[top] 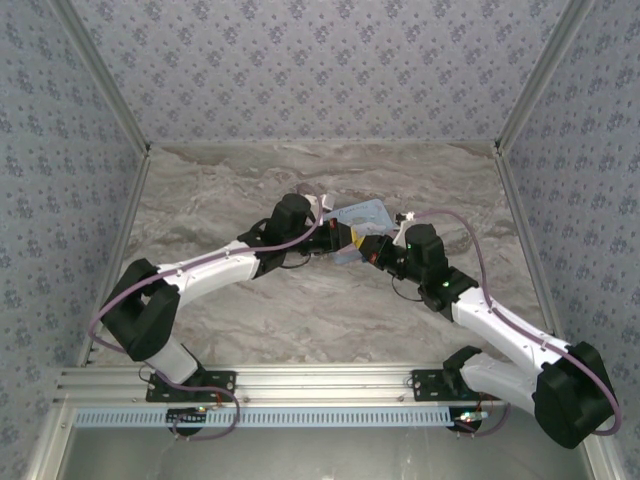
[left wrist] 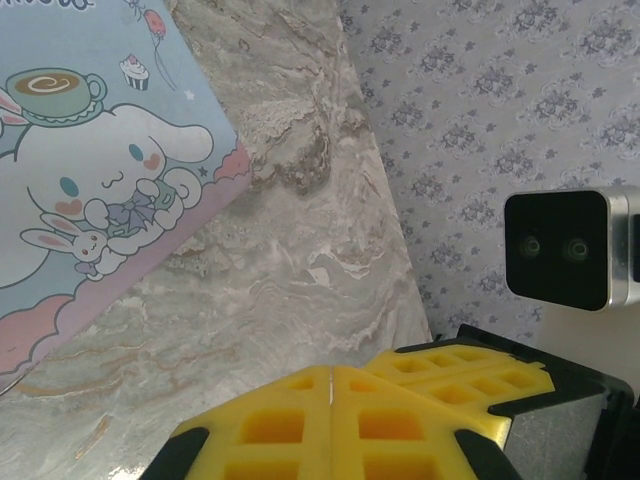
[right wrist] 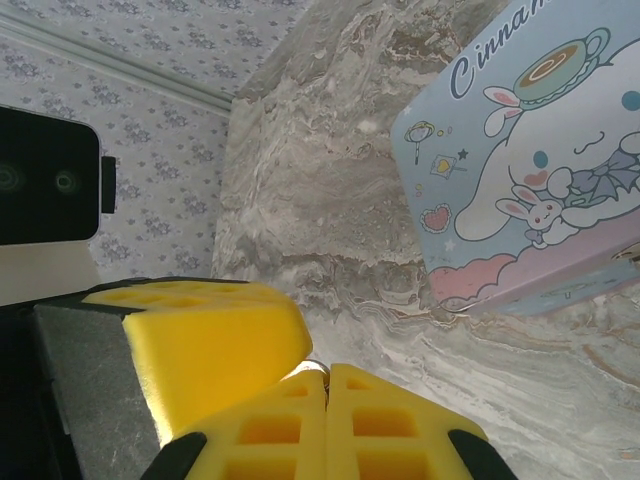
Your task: Unlock a padlock with a key
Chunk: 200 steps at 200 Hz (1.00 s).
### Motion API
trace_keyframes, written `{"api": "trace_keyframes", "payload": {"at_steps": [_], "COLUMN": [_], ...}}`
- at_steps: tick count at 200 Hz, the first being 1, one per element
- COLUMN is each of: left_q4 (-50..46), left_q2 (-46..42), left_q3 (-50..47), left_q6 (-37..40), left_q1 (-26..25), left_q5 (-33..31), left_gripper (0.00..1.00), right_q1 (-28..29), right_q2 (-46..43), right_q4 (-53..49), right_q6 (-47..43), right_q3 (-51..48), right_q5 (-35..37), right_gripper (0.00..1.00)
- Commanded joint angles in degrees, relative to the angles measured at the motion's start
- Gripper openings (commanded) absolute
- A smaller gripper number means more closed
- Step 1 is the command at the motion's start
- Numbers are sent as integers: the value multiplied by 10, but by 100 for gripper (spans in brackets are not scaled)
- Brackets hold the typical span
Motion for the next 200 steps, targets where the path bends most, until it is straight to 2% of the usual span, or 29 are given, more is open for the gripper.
{"api": "trace_keyframes", "payload": {"at_steps": [1,18,44,65,94,121,150,200], "left_q4": [3,-6,-12,14,24,-7,-54,-58], "left_q2": [-2,-14,-38,-61,-97,-131,-156,-168], "left_q3": [15,13,4,-9,-18,-4,26,59], "left_q6": [16,28,48,62,84,129,181,191], "left_q1": [-3,1,13,33,68,89,92,95], "left_q5": [1,1,9,49,95,125,154,207], "left_gripper": [0,0,0,0,0,0,0,0], "right_q1": [-2,-15,-55,-98,-155,-169,-158,-103], "right_q2": [-3,-7,-21,-36,-54,-54,-46,-26], "right_q4": [1,12,66,112,165,217,232,228], "right_q6": [-9,-28,-45,-58,-63,-63,-82,-135], "right_q3": [12,6,-18,-30,-33,-18,8,43], "right_q5": [-4,-35,-112,-185,-258,-308,-336,-330], "right_gripper": [0,0,19,32,47,56,61,58]}}
